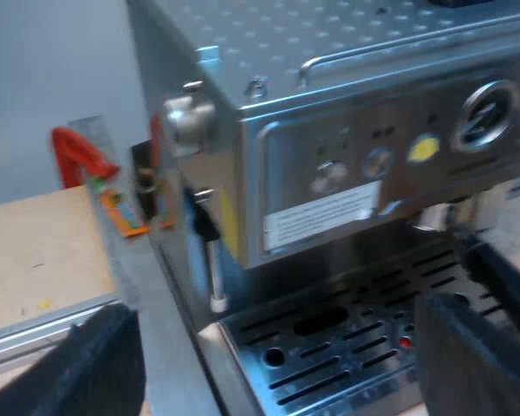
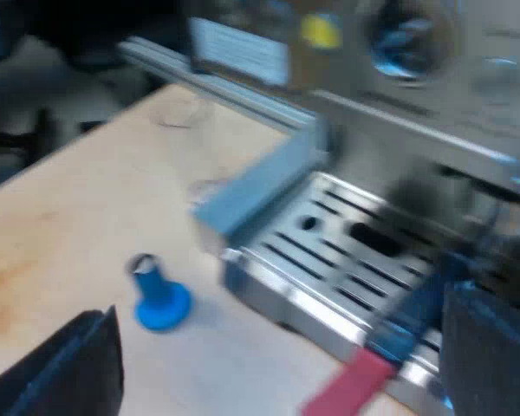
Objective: Pour the beans into the coffee machine
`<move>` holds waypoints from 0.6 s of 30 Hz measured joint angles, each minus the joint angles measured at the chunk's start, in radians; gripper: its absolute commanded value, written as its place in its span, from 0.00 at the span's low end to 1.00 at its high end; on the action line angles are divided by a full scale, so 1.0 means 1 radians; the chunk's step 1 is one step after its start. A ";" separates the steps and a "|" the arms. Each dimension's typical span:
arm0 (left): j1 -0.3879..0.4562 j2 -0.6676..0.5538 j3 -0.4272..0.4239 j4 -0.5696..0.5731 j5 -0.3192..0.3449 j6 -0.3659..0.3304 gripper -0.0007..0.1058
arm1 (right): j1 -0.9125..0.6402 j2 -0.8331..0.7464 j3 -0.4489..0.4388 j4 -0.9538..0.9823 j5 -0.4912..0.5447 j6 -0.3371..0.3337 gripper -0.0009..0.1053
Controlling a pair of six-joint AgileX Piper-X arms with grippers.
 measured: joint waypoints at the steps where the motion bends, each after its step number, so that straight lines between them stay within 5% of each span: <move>1: 0.000 -0.001 -0.004 0.000 0.023 -0.003 0.64 | -0.044 -0.009 -0.030 0.066 0.000 0.000 0.72; 10: 0.000 0.001 -0.005 -0.012 -0.008 -0.122 0.64 | -0.332 -0.043 -0.155 0.322 0.022 0.000 0.72; 18: 0.000 0.063 -0.019 -0.003 -0.018 -0.206 0.64 | -0.575 -0.065 -0.160 0.449 0.030 0.000 0.72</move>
